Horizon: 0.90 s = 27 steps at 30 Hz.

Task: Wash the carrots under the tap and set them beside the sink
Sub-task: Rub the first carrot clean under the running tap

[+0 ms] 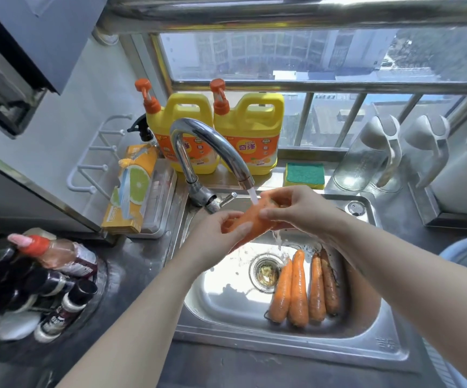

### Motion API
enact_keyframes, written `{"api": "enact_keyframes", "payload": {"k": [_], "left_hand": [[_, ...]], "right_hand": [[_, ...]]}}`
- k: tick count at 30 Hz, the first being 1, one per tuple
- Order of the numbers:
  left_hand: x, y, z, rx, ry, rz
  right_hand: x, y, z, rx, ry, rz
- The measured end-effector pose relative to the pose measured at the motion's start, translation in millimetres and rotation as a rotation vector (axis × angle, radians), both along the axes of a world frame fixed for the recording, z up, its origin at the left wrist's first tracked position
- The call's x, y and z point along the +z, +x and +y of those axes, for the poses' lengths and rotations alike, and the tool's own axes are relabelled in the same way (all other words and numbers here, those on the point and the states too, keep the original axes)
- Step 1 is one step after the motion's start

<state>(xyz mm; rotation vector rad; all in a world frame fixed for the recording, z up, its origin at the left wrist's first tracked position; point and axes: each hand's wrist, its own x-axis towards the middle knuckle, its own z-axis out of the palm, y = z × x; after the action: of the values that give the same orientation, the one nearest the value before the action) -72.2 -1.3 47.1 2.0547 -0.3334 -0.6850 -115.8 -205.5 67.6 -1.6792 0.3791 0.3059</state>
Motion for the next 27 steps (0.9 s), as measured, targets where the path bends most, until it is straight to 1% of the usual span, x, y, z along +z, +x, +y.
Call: {"api": "enact_keyframes", "payload": {"k": [2,5,8,12,13,15,18,24,27], "left_hand": [[1,-4,-7,-0.050,0.014,-0.024],[2,-7,-14,-0.046,-0.003,0.028],[3,-4,-21,0.035,-0.013,0.056],[10,-4,-32,0.191,-0.041,0.175],[10,-6,-33,0.190,-0.042,0.173],[4,-10,-31,0.105,-0.063,0.150],[-6,-18,-26,0.016,-0.086,0.196],[-13,-18,-21,0.028,-0.204,0.203],[-18,-21,-22,0.006,-0.140,0.125]], "right_hand": [[-2,-2,3,0.019,-0.022,-0.010],[-5,-2,3,0.042,-0.043,-0.026],[-8,-1,3,0.053,-0.060,-0.050],[-7,3,2,-0.006,-0.135,-0.104],[-7,3,3,-0.020,-0.147,-0.110],[-5,1,6,-0.067,-0.172,-0.133],[-8,0,10,-0.084,-0.185,-0.171],[-4,-4,11,0.004,-0.198,-0.104],[-1,-6,12,0.005,-0.234,-0.114]]}}
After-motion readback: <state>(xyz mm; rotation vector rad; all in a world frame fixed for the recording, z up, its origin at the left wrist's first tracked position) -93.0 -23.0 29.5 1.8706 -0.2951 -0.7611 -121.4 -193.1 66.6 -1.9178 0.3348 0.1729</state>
